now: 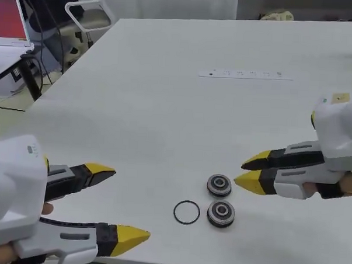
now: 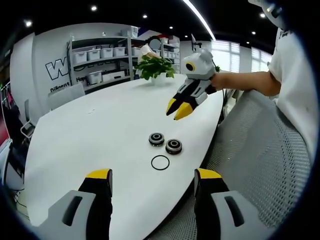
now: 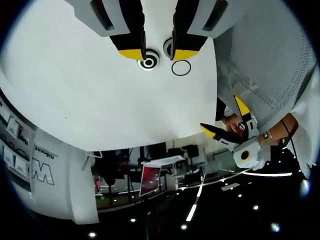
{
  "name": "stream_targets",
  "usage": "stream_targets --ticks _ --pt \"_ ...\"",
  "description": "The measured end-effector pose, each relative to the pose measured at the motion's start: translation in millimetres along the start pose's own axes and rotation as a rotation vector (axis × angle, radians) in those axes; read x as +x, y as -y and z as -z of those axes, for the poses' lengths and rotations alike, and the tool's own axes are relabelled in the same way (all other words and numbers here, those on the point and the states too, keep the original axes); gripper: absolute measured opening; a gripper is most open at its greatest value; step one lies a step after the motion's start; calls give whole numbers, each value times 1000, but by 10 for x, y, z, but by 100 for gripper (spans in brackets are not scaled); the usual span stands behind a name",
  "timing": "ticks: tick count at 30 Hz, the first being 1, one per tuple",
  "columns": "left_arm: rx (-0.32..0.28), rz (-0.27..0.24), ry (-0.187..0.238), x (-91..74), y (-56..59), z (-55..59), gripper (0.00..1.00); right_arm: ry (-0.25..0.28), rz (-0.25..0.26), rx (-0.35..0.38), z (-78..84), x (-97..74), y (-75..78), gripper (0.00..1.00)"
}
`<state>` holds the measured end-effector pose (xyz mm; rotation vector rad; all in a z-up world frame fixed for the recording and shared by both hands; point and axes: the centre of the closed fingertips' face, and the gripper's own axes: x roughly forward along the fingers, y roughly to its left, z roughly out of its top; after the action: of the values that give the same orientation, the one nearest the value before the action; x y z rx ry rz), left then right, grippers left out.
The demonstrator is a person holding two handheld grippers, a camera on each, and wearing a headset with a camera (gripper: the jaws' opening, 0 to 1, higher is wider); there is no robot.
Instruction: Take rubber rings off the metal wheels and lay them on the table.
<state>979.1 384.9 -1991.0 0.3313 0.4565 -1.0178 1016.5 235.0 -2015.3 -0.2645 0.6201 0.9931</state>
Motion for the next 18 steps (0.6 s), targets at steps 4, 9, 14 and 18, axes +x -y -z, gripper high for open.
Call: stream_targets --ticks 4,9,14,18 --pt "-2 2 -2 5 2 5 64 -51 -18 -14 127 54 -28 17" --pt "-3 6 -3 9 7 7 64 -115 -47 -41 264 94 -83 18" --pt "-1 21 -1 16 30 0 64 -148 -66 -64 333 110 -114 19" --pt "11 46 37 13 73 -87 66 -164 -73 -72 361 114 -130 19"
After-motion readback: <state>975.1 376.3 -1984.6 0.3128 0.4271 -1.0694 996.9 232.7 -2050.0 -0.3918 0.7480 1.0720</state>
